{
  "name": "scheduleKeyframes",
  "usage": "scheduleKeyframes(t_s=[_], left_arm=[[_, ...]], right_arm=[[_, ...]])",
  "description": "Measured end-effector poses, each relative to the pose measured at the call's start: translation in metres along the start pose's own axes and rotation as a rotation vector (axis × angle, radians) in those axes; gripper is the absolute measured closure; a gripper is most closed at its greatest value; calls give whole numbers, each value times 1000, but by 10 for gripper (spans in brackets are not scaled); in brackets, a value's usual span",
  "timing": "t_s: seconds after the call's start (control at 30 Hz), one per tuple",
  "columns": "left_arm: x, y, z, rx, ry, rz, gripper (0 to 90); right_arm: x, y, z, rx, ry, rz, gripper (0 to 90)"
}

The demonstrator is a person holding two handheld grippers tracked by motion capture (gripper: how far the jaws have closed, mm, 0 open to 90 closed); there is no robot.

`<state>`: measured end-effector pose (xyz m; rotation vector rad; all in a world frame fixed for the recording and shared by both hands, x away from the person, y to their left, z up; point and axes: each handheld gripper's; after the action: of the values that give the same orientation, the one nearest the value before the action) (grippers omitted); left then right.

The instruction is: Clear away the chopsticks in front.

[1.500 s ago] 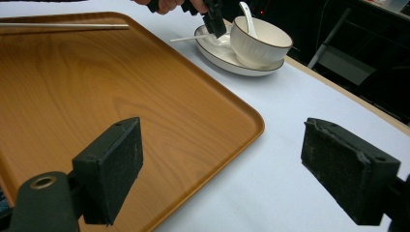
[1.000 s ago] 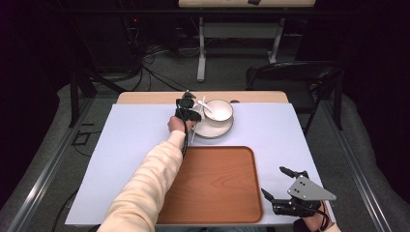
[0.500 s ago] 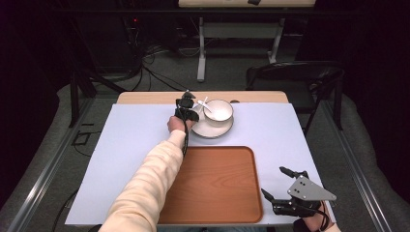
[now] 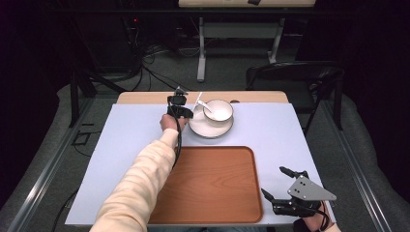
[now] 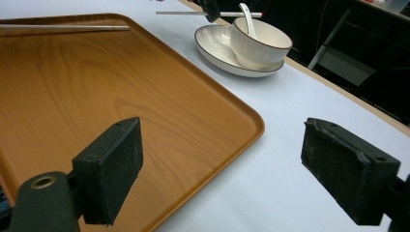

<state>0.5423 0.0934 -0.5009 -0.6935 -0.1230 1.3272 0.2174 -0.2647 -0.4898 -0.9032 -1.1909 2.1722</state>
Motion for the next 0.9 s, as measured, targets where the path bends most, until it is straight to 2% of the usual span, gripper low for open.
scheduleKeyframes(t_s=[0.23,0.43,0.8,0.9], left_arm=[[17,8,22,-23,13,18,846],[26,16,41,-45,17,22,846],[35,37,75,-83,48,22,846],[38,47,87,-92,76,21,846]], right_arm=[[0,0,0,1,2,0,144],[0,0,0,0,3,4,144],[0,0,0,1,2,3,144],[0,0,-1,2,3,4,144]])
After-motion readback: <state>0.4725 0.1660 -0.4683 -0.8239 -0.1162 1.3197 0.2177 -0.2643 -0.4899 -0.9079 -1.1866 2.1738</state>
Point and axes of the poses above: each handheld gripper's, and its own axes: z roughly backward along the jaws, y roughly out of its underside, x roughly to its left, and after that the axes turned 5 degrees about z, right-handed
